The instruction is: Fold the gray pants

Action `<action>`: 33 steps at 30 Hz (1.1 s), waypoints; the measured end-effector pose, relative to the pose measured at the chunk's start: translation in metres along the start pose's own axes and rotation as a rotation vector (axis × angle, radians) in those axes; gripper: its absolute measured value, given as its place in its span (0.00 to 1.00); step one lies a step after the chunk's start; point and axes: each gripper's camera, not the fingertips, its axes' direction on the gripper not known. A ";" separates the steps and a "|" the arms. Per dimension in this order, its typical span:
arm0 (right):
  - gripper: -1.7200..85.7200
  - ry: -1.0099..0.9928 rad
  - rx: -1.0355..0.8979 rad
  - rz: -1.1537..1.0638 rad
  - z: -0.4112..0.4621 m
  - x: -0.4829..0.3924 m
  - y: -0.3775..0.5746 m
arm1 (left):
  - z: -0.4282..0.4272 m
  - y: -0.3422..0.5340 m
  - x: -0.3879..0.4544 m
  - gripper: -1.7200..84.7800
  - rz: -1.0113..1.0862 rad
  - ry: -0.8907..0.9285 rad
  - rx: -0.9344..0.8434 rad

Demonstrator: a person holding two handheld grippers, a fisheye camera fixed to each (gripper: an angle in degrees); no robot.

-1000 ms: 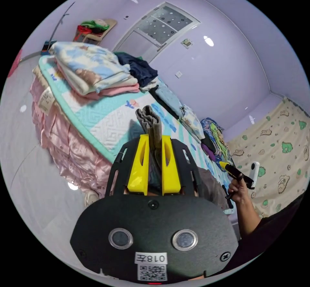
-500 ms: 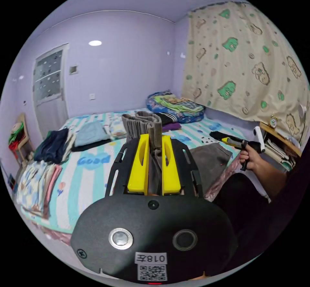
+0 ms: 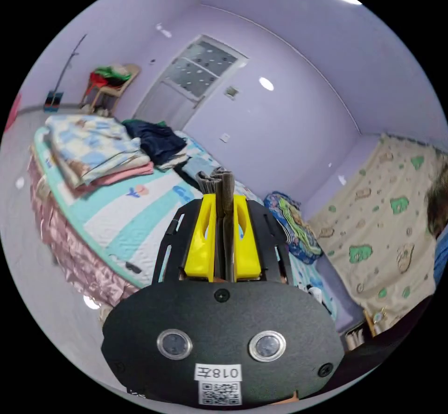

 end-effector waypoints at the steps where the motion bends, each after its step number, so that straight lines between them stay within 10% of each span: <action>1: 0.06 0.005 -0.034 -0.038 0.015 -0.008 -0.003 | -0.002 0.002 -0.012 0.09 -0.030 -0.009 -0.002; 8: 0.03 0.171 -0.065 -0.159 0.046 -0.039 0.020 | -0.002 0.039 -0.074 0.09 -0.218 -0.001 -0.022; 20: 0.02 0.115 -0.148 -0.307 0.056 -0.030 0.048 | 0.022 0.055 0.070 0.09 0.121 0.074 -0.047; 33: 0.02 0.344 0.353 0.449 -0.147 0.144 0.232 | 0.212 0.330 0.426 0.09 0.940 0.240 -0.385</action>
